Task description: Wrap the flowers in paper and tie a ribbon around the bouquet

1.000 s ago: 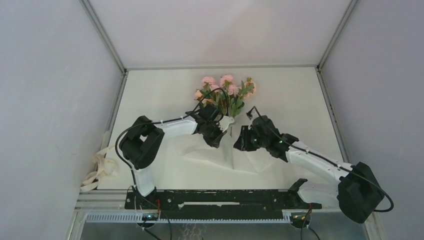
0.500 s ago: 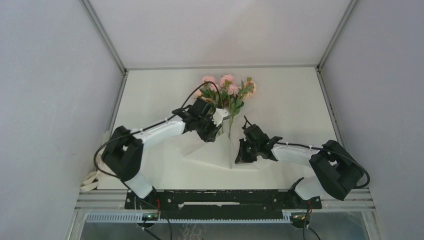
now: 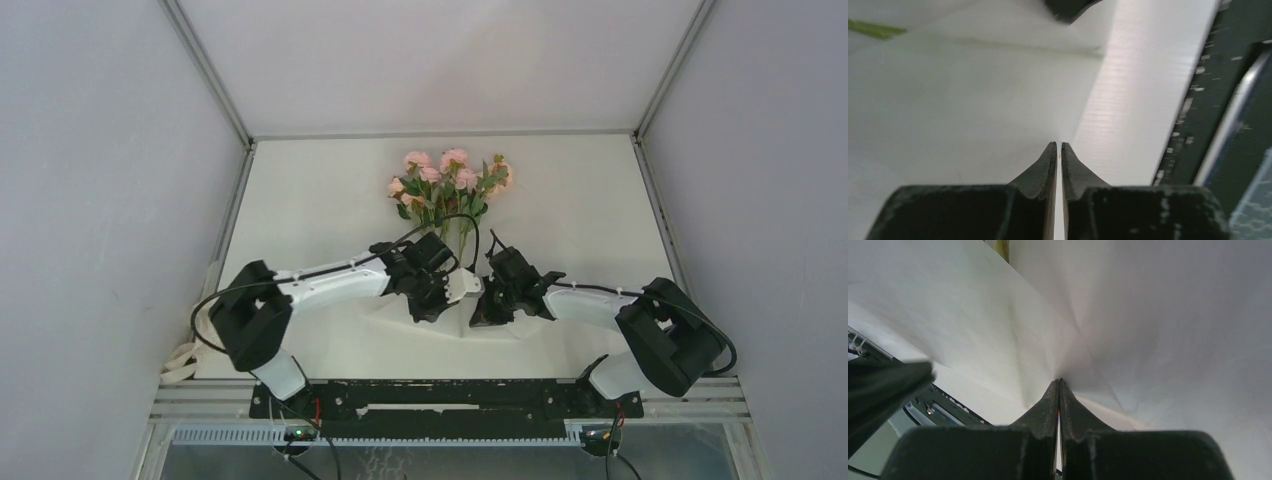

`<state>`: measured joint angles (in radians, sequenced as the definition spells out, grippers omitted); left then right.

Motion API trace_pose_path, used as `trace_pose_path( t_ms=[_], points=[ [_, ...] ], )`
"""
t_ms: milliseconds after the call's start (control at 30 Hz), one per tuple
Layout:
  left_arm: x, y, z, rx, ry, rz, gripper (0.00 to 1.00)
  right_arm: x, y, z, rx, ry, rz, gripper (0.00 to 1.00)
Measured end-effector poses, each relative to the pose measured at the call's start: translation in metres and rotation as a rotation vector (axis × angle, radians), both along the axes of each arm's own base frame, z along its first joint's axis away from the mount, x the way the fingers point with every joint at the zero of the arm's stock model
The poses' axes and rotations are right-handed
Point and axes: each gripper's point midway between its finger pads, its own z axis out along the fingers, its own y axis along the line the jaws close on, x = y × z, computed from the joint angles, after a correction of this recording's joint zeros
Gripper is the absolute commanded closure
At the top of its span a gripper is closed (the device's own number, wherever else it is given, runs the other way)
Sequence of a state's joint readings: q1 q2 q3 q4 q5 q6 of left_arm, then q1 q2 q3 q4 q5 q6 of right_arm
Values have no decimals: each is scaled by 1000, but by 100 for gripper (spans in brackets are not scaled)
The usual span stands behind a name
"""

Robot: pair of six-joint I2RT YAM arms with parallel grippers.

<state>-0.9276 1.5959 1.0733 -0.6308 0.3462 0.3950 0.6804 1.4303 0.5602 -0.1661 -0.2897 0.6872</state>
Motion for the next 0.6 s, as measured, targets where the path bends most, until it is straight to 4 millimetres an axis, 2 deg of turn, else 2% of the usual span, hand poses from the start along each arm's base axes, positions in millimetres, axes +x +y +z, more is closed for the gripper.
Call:
trace_pose_path(
  t_ms=[100, 200, 433, 600],
  points=[
    [7, 14, -30, 104, -10, 3, 90, 0, 0, 0, 1, 1, 0, 93],
    [5, 39, -54, 210, -15, -5, 91, 0, 0, 0, 1, 1, 1, 92],
    [9, 69, -56, 265, -50, 7, 91, 0, 0, 0, 1, 0, 1, 92],
    [13, 107, -57, 315, -17, 80, 92, 0, 0, 0, 0, 0, 1, 92]
  ],
)
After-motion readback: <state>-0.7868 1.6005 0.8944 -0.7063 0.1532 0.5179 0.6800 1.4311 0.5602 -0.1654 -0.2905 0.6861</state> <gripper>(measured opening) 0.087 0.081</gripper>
